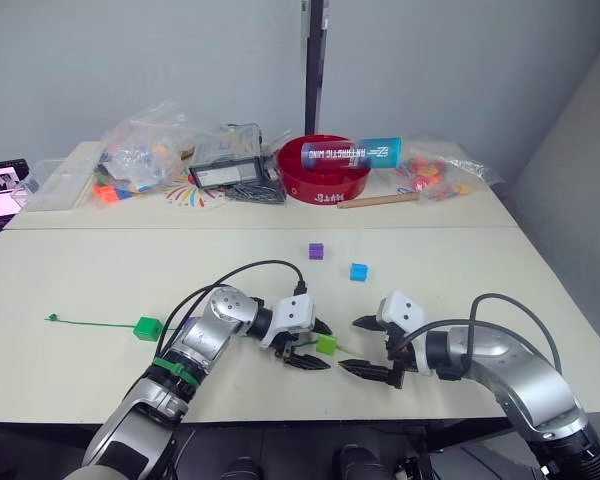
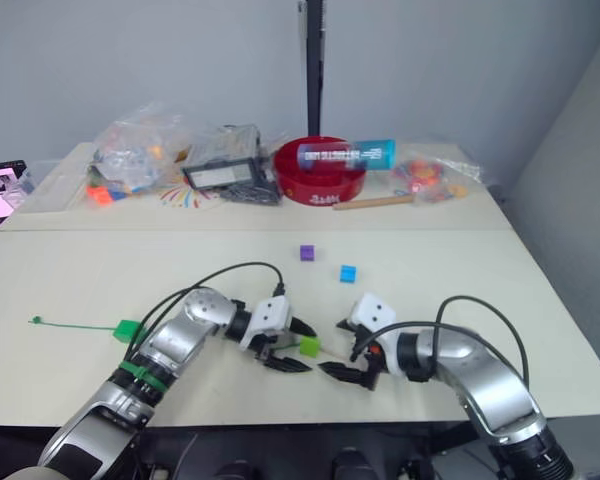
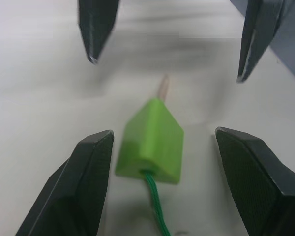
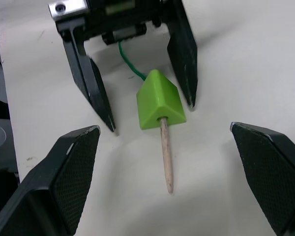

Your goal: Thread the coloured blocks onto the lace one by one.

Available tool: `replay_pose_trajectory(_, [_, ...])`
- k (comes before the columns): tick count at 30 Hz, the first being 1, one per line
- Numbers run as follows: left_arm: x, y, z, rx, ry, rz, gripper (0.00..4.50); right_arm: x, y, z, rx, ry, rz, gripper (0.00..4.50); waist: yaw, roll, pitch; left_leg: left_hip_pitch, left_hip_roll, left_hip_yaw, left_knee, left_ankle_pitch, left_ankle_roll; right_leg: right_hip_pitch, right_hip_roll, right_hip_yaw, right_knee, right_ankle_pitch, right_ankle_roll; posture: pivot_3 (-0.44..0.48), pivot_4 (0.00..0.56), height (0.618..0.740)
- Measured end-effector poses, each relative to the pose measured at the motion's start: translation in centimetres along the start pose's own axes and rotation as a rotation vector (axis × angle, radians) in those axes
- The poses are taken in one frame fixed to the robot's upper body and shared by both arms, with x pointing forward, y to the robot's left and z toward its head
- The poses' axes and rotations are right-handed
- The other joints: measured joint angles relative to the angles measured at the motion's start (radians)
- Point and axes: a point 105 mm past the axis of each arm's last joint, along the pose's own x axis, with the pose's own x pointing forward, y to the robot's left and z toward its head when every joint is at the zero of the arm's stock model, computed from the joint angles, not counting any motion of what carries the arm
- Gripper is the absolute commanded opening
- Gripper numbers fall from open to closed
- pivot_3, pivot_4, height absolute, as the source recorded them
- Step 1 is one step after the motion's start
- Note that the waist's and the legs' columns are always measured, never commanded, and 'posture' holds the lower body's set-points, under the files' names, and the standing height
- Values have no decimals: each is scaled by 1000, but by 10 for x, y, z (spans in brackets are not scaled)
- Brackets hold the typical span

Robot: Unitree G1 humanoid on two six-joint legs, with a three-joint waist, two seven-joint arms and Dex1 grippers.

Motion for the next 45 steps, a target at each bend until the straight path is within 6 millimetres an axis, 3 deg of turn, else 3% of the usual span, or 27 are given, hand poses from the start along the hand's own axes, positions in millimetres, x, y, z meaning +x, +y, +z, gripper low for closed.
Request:
replay_pose_trajectory(6, [-1, 1, -1, 8, 5, 0, 1380, 7, 0, -8, 11, 26, 0, 4500, 0, 0, 0, 0, 0, 0, 0, 0, 0, 0, 0, 0, 0, 0, 0, 0, 150, 731])
replay_pose_trajectory(13, [-2, 1, -2, 11, 8, 1, 1331, 12, -5, -18, -3, 63, -5, 4500, -1, 0, 0, 1, 0, 0, 0, 0, 0, 1, 0, 0, 0, 0, 0, 0, 150, 731])
replay_pose_trajectory(22, [-2, 1, -2, 13, 11, -3, 1331, 12, -19, -21, -59, 87, -2, 1624, -1, 0, 0, 1, 0, 0, 0, 0, 0, 1, 0, 0, 0, 0, 0, 0, 150, 731])
replay_pose_trajectory(27, [-4, 3, -2, 13, 12, 11, 1331, 13, -13, -21, -74, 86, 59, 3, -2, 0, 0, 2, 0, 0, 0, 0, 0, 1, 0, 0, 0, 0, 0, 0, 150, 731])
replay_pose_trajectory(38, [-18, 3, -6, 27, 56, 17, 1331, 17, -12, -18, -94, 79, 87, 0, -8, 0, 0, 2, 1, 0, 0, 0, 0, 0, 1, 0, 2, 0, 0, 0, 150, 731])
replay_pose_trajectory(45, [-80, -5, -25, 6, 207, 66, 1331, 20, -17, -10, -126, 86, 98, 0, -12, 0, 0, 2, 1, 0, 0, 0, 0, -1, 1, 1, 2, 0, 0, 0, 150, 731])
